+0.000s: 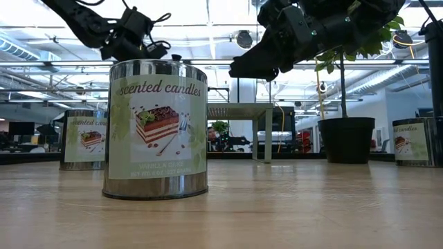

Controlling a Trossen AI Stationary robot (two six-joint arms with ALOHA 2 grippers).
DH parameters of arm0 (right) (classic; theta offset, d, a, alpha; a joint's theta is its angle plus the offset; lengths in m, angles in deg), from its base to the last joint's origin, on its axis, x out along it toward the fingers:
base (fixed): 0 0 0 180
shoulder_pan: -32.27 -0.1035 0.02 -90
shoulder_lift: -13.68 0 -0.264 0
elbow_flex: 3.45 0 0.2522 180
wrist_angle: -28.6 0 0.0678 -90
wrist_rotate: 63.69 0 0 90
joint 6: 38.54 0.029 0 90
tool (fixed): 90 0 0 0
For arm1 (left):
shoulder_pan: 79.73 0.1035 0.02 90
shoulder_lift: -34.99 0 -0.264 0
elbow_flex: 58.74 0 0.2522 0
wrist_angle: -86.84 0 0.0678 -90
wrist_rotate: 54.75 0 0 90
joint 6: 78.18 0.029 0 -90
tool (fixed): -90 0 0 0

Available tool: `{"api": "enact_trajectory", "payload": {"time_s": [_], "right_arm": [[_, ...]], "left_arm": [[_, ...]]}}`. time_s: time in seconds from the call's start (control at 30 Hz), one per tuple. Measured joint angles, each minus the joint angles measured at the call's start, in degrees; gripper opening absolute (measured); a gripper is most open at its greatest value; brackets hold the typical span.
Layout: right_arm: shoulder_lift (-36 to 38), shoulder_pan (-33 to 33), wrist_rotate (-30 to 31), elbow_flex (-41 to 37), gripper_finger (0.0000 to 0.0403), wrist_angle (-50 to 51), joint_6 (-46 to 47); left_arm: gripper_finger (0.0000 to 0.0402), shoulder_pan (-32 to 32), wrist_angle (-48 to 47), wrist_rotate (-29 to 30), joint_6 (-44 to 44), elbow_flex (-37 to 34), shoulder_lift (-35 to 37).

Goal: Pick & Place candle stick holders
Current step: Put the left candle holder on the shelf, then put the candle holder on the shelf

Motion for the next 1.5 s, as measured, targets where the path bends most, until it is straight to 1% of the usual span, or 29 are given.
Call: {"api": "enact_trajectory", "payload": {"time_s": [0.13,0.33,0.57,0.77,0.93,1.03,1.17,1.23,1.33,1.5], "right_arm": [[0.0,0.0,0.0,0.0,0.0165,0.0,0.0],[0.0,0.0,0.0,0.0,0.0165,0.0,0.0],[0.0,0.0,0.0,0.0,0.0165,0.0,0.1],[0.2,0.0,-0.8,0.0,0.0171,1.5,-3.5],[1.7,0.1,-9.5,-0.1,0.0204,7.8,-4.4],[3.3,0.0,-11.2,0.1,0.0225,9.8,-4.9],[7.3,0.0,-14.9,0.0,0.0239,18.7,-6.2],[9.6,-0.3,-19.0,-0.3,0.0239,23.2,-6.1],[12.4,-2.1,-26.2,-2.6,0.0232,25.0,-6.3],[17.3,-6.1,-43.1,-9.7,0.0228,25.0,-4.7]], "left_arm": [[0.0017,0.1,3.4,-1.2,-0.3,0.0,-2.4],[0.0019,0.8,4.6,-0.8,0.1,0.1,-3.5],[0.0068,1.2,3.6,-0.8,0.2,0.0,-3.6],[0.0106,1.2,1.3,-0.8,-0.7,0.0,-3.4],[0.0134,0.6,-0.8,-0.2,-0.1,0.0,-1.9],[0.0145,0.1,-2.3,1.0,0.2,0.0,0.3],[0.0153,-1.2,-6.3,-0.1,-0.6,0.0,4.1],[0.0153,-2.3,-7.8,-1.3,-0.7,0.0,6.2],[0.0152,-3.7,-11.3,-2.0,-0.8,0.0,9.3],[0.0152,-6.5,-13.7,-2.3,-2.3,0.0,12.7]]}}
